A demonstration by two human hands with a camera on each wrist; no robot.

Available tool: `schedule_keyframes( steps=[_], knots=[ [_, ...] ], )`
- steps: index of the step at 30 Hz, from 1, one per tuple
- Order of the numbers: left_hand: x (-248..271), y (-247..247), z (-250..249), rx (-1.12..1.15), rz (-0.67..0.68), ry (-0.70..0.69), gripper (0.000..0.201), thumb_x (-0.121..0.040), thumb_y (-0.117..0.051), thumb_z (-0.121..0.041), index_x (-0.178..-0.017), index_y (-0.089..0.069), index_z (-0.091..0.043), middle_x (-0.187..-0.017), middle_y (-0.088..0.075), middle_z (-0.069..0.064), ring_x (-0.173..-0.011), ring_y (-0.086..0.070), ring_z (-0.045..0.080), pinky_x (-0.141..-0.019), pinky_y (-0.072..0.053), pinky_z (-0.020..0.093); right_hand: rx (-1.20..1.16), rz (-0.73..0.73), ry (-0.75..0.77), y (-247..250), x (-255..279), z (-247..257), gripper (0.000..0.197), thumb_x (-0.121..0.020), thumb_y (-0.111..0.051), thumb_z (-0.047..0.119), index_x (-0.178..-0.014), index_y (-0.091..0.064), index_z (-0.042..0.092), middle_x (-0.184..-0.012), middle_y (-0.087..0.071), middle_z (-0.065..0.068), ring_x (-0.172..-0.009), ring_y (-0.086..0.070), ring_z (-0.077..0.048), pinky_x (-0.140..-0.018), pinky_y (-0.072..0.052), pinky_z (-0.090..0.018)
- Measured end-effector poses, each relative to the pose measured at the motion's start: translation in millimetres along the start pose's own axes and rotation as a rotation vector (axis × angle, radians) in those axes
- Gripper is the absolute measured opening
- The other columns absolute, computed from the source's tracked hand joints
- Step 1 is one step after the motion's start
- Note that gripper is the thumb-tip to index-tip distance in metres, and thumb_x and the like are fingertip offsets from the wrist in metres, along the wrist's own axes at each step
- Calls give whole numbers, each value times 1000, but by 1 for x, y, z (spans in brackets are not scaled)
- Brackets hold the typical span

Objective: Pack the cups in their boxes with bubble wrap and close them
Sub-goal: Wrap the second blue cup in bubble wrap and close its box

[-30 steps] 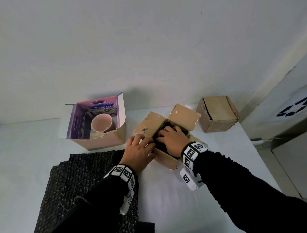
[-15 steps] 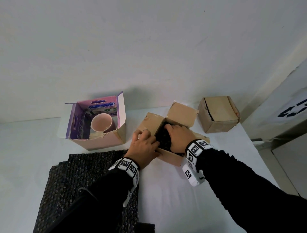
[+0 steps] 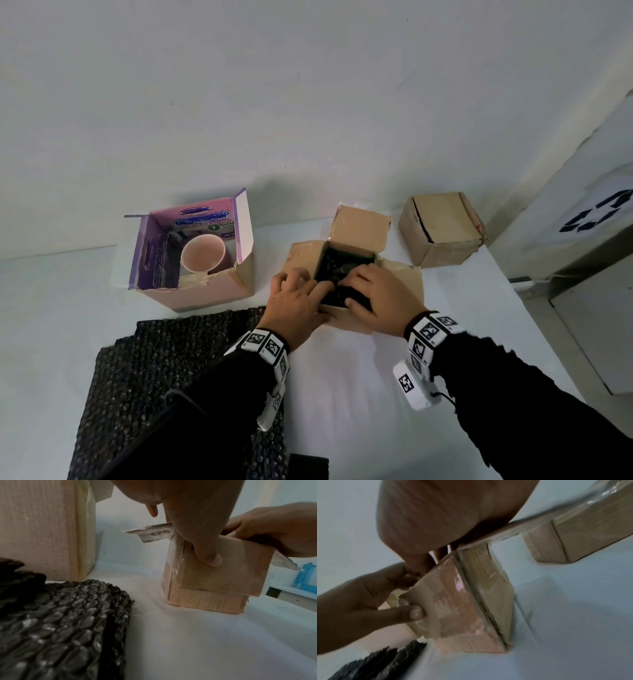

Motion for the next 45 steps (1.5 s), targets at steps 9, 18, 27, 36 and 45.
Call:
schedule_keyframes(
  steps=[9, 18, 27, 36, 45],
  knots=[
    [-1, 1, -7, -59, 50, 20, 19, -68, -75, -45, -80, -67, -32, -91, -58, -10, -105, -43, 25, -91, -23, 46, 328, -85, 67, 9, 26, 10, 33, -83, -52, 55, -86, -59, 23, -73, -59, 7, -71, -57, -18, -89, -32, -35],
    [4, 10, -29, -57, 12, -155, 24, -69, -72, -35, -84, -60, -21, -82, -58, -4, -81, -57, 21, -93, -31, 41, 523, 9, 76, 0, 39, 10, 20, -71, -68, 34, -82, -56, 23, -78, -57, 7, -84, -53, -20, -90, -32, -45],
    [8, 1, -31, -101, 47, -261, 19, -74, -71, -14, -87, -60, -21, -79, -53, -3, -68, -55, 19, -90, -31, 35, 565, 129, -11, -9, 35, 4, 18, -78, -66, 27, -85, -50, 23, -82, -58, 3, -84, -53, -22, -72, -30, -37],
    [0, 2, -35, -111, 146, -242, 21, -63, -65, -12, -80, -59, -21, -72, -56, -4, -65, -59, 18, -70, -48, 29, 412, 214, -221, -2, 18, 1, 31, -77, -63, 39, -100, -53, 21, -98, -60, 3, -94, -55, -22, -80, -35, -38],
    [8, 3, -31, -46, -16, -238, 10, -80, -66, -23, -88, -62, -19, -84, -58, -1, -78, -57, 22, -85, -39, 34, 502, 207, -511, -13, 7, -3, 63, -68, -67, 26, -123, -38, 13, -107, -59, -3, -96, -58, -23, -95, -28, -43]
  ],
)
Point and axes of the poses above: each hand's wrist, its own x-axis away from the middle knuckle, its own y-axis out of the back of the hand, z = x × y, the point moved 10 cm from there along -x, towards the middle knuckle
